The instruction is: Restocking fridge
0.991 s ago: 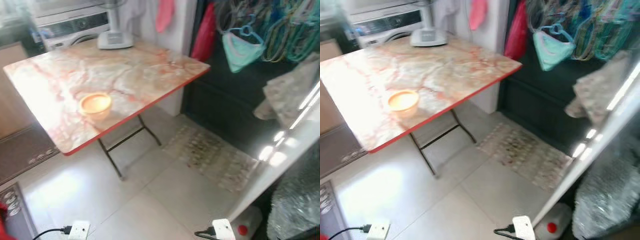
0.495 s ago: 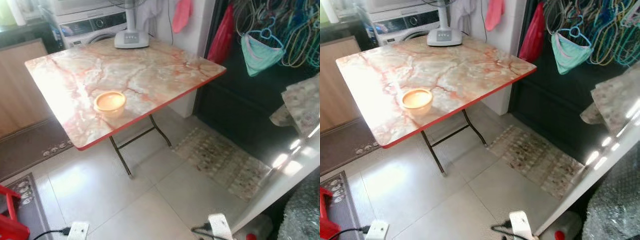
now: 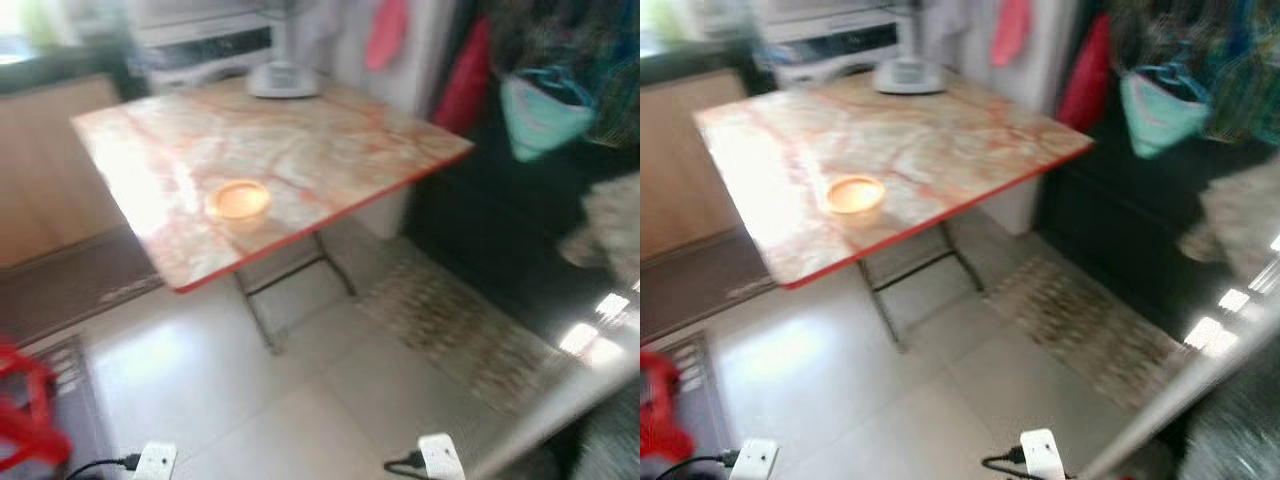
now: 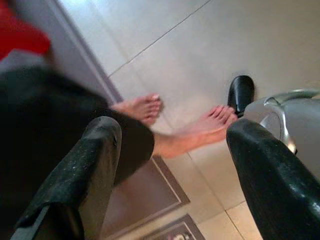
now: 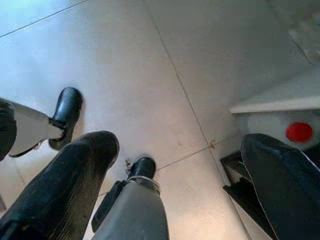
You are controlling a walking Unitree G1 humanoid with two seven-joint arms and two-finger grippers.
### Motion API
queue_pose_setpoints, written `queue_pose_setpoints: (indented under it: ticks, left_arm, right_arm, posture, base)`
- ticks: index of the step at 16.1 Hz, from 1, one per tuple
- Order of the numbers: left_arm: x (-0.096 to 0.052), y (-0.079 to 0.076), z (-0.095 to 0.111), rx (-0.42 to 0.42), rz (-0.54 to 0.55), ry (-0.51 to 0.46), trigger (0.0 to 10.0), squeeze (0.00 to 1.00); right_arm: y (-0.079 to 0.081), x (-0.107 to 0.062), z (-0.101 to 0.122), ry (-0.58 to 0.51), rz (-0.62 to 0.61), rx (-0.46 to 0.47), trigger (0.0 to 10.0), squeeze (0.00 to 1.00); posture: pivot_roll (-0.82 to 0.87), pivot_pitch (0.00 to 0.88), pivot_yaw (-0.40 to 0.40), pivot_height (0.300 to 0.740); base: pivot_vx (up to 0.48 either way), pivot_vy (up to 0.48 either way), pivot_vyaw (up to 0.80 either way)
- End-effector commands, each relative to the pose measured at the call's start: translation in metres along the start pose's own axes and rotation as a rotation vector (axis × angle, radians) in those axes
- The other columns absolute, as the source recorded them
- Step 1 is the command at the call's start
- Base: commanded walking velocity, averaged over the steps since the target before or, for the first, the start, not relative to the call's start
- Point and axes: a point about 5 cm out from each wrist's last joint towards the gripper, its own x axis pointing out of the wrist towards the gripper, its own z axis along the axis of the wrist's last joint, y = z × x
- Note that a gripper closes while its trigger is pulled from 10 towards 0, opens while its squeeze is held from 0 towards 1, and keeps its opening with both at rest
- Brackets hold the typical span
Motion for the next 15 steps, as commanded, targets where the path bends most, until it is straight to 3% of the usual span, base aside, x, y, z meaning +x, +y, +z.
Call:
queue_pose_setpoints:
  ticks: [1,12,15]
  left_arm:
    - [0.0001,0.0016,0.0002,-0.006,0.009,0.007,10.0,0.00]
    - [0.0000,0.0025,-0.0003,-0.006,0.012,0.010,10.0,0.00]
    - [0.0000,0.0024,0.0001,-0.010,0.015,0.008,10.0,0.00]
  right_arm:
    - [-0.0014,-0.0001,0.0005,-0.005,-0.009,0.027,10.0,0.00]
    - [-0.0023,-0.0003,-0.0009,-0.003,-0.012,0.031,10.0,0.00]
    - [-0.0009,-0.0002,-0.0008,-0.001,-0.004,-0.005,10.0,0.00]
  posture:
    - [0.04,0.000,0.005,0.740]
    - [0.04,0.000,0.009,0.740]
    - [0.04,0.000,0.006,0.740]
  base:
    - [0.259,0.000,0.00]
    - [0.274,0.000,0.00]
    - [0.279,0.000,0.21]
